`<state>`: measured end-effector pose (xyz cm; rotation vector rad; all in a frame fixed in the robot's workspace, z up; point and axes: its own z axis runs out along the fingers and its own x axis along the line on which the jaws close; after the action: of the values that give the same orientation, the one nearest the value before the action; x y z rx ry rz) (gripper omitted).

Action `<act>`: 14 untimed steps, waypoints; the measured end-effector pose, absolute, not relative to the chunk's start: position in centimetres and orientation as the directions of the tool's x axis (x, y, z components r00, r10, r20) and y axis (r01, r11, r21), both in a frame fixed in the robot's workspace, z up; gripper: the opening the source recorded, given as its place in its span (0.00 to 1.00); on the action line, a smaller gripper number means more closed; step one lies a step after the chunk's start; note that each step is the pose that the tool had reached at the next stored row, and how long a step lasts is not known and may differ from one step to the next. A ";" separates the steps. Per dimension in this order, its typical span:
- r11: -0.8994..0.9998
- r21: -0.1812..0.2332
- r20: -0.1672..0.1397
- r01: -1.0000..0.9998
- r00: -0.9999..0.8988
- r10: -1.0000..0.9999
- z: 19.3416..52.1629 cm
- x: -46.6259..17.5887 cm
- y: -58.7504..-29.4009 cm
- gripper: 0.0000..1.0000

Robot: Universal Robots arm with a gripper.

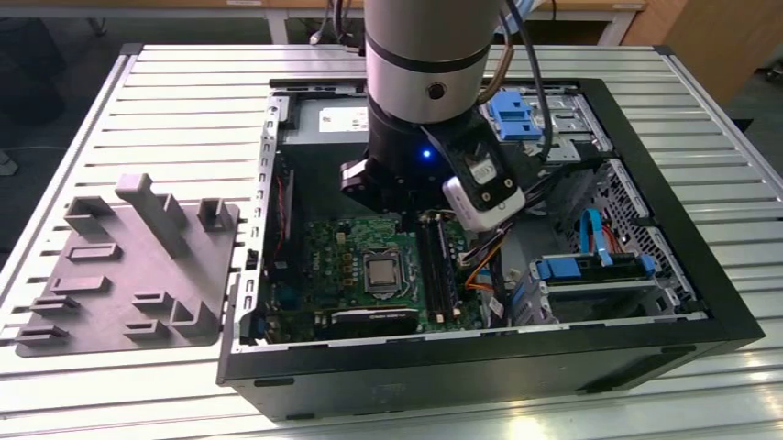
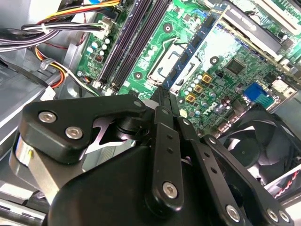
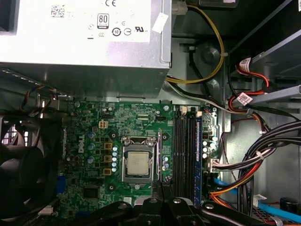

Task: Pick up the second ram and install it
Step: 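Insert the second ram into the second slot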

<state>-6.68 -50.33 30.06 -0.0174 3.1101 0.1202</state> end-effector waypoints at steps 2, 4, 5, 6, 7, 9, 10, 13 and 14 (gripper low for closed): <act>0.997 0.077 -0.030 -0.012 -1.000 -0.009 30.0 -6.6 -50.3 0.11; 0.997 0.077 -0.029 -0.011 -1.000 -0.009 29.9 -6.5 -50.3 0.11; 0.997 0.077 -0.029 -0.011 -1.000 -0.008 29.9 -6.5 -50.3 0.11; 0.997 0.077 -0.029 -0.011 -1.000 -0.008 29.9 -6.5 -50.3 0.11; 0.997 0.077 -0.030 -0.010 -1.000 -0.008 29.9 -6.4 -50.3 0.11; 0.997 0.077 -0.030 -0.010 -1.000 -0.008 29.8 -6.4 -50.3 0.11; 0.997 0.077 -0.030 -0.010 -1.000 -0.008 29.8 -6.3 -50.3 0.11; 0.997 0.078 -0.030 -0.009 -1.000 -0.007 29.7 -6.2 -50.3 0.11; 0.997 0.078 -0.030 -0.009 -1.000 -0.007 29.7 -6.2 -50.3 0.11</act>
<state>-6.20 -50.33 29.66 -0.0127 3.1098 0.1219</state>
